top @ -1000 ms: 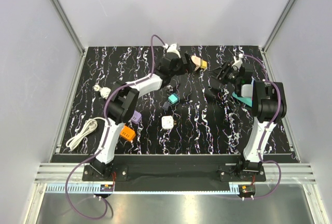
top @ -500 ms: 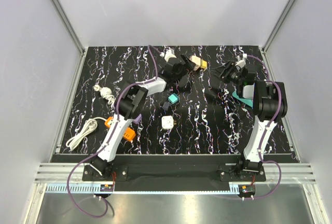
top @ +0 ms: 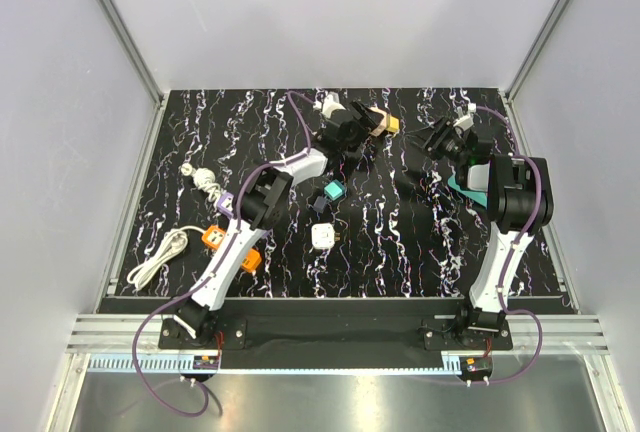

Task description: Pull the plug off the socket

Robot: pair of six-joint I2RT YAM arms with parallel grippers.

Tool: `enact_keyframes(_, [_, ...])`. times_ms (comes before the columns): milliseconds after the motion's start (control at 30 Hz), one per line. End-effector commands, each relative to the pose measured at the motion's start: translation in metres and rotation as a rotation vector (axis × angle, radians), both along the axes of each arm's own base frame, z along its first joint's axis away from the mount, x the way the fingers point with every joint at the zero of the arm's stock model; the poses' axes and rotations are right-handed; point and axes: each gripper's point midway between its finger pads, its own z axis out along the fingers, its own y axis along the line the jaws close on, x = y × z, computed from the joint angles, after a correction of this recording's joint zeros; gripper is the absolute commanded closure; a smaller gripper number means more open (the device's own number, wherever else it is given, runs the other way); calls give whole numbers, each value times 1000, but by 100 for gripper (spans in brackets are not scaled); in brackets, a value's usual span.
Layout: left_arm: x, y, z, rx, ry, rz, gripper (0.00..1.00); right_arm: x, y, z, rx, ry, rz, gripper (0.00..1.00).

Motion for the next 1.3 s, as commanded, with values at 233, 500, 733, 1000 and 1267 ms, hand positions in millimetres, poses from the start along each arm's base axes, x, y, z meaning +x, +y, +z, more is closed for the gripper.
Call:
enact_keyframes(233, [11,-1,8,-44,-22,11,44,1,0,-1,13,-25,17,38])
enact_keyframes(500, [-7,11,5,-34,-30,-47,80,2,1,-7,16,-4,25,35])
enact_keyframes(733, [-34,31,32,-122,-98,-150,100,4,8,-11,25,10,48,32])
enact_keyframes(1000, [-73,55,45,-212,-208,-324,100,6,41,-22,-5,29,114,22])
enact_keyframes(1267, [-80,81,45,-373,-266,-415,100,10,60,-31,73,32,156,15])
